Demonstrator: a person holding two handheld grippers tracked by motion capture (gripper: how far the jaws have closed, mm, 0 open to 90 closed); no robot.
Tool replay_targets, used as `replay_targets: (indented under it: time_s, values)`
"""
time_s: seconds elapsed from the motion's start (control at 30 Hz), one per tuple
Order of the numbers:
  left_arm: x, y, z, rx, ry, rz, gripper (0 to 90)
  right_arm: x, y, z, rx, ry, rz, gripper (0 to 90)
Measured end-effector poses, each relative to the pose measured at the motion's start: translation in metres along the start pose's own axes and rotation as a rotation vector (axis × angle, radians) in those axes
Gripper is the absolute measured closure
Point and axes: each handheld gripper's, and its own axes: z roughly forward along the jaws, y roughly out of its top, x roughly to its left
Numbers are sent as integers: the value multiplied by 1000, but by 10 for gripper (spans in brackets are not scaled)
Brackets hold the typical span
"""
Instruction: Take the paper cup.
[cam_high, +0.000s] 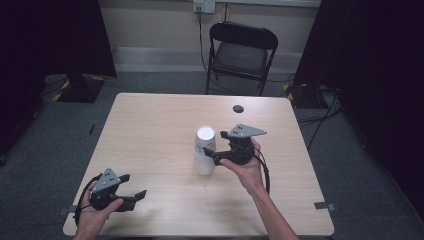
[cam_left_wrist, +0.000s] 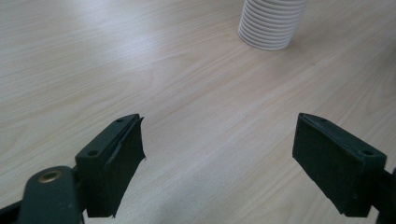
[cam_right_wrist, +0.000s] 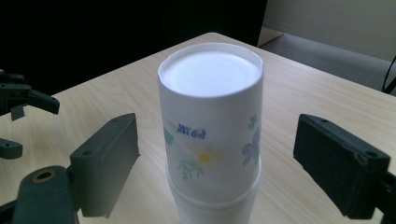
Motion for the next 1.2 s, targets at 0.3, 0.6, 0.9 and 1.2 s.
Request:
replay_targets:
  time_s: [0.3, 0.6, 0.9, 1.2]
  values:
    - [1, 0, 0, 7, 16, 0, 162, -2, 7, 23, 13, 15, -4, 148]
    - [2, -1, 0, 13, 28, 2, 164, -4, 8, 33, 0, 8, 1, 192]
    - [2, -1, 0, 16, 27, 8, 164, -3, 4, 39, 20, 8, -13, 253]
    - [2, -1, 0, 16, 26, 6, 163, 0, 5, 40, 18, -4, -32, 299]
